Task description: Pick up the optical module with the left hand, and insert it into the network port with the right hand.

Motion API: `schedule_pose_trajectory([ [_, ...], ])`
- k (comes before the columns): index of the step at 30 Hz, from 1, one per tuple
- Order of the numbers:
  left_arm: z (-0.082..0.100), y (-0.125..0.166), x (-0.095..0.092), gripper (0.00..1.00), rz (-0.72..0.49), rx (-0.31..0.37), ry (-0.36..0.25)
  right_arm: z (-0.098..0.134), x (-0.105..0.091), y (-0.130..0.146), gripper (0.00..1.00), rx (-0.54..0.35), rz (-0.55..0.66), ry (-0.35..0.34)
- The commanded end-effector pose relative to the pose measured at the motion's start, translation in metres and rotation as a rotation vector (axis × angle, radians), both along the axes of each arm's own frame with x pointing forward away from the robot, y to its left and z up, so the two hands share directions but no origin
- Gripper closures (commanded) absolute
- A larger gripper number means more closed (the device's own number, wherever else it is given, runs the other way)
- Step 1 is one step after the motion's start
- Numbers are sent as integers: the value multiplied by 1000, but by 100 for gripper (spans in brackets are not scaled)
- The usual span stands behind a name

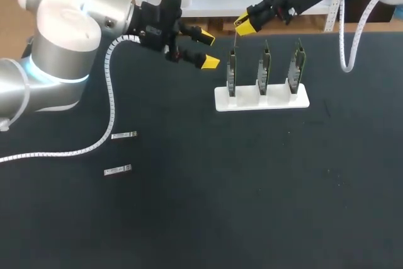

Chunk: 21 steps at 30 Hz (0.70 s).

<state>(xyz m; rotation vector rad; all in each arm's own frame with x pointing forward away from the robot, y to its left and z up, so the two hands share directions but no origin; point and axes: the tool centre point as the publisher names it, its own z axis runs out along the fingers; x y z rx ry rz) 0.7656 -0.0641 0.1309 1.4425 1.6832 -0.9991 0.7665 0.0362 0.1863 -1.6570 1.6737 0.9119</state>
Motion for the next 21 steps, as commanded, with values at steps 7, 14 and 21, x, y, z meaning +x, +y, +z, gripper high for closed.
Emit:
schedule_pose_trajectory([
  [7,0,-1,2,0,-3,4,3,-10,-1,3,100,-7,-60,-35],
  [14,0,-1,2,0,-3,4,3,-13,-1,4,100,-18,-63,-50],
  [21,0,-1,2,0,-3,4,3,-16,-3,5,100,-25,-57,-54],
])
